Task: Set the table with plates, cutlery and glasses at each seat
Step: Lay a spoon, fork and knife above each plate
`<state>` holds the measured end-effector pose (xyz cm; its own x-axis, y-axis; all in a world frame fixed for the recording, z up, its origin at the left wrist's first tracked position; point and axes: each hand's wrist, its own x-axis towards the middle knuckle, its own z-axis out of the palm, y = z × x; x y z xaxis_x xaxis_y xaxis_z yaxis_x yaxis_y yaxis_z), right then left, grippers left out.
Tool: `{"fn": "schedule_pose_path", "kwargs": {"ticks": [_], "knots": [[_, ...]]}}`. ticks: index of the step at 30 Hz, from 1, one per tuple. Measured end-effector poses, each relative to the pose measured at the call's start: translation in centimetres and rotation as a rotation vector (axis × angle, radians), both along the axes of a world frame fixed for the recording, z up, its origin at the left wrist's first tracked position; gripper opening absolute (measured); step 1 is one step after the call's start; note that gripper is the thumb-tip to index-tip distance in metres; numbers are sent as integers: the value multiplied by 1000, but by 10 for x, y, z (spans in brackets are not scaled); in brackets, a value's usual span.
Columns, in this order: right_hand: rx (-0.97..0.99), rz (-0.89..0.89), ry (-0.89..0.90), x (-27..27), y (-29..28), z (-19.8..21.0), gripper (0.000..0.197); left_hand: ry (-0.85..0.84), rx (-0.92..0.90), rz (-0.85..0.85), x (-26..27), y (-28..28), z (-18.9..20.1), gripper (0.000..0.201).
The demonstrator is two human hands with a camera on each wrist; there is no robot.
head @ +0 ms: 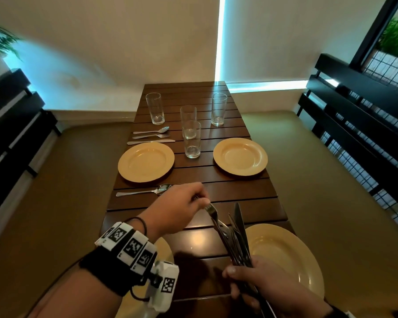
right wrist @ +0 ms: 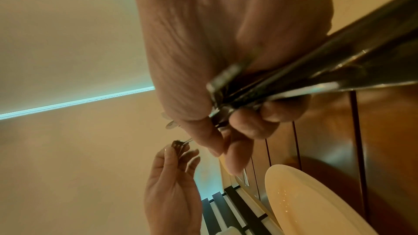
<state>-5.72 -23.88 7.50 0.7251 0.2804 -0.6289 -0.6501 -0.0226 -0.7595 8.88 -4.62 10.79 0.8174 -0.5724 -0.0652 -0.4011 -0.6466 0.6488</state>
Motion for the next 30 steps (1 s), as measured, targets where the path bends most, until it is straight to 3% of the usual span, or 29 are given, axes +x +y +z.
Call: {"fn": "schedule_pose_path", "kwargs": {"ticks": [3, 5, 11, 16, 19, 23, 28, 30], "knots": [[-29, 52, -44, 0, 1, 6, 19, 386, -426, 205, -18, 0, -6, 10], [-68, 69, -61, 1, 3, 7, 19, 579, -571, 214, -30, -3, -10, 17], [-105, 67, -60, 2, 9, 4, 22, 568, -548, 212, -26, 5, -15, 12], [-66, 19, -59, 2, 8, 1, 29, 765, -1068, 495, 0, 33, -9, 18], [-86, 26, -55, 4, 5, -3, 37, 727, -1171, 602, 21, 54, -13, 23], [-27, 17, -35, 7, 2, -11, 43, 577, -964, 759, 47, 80, -29, 29], [-47, 18, -31, 13, 0, -15, 75, 249, -275, 714, 77, 103, -52, 11], [-60, 13, -22, 16, -1, -16, 85, 179, -15, 651, 90, 111, -66, 13]]}}
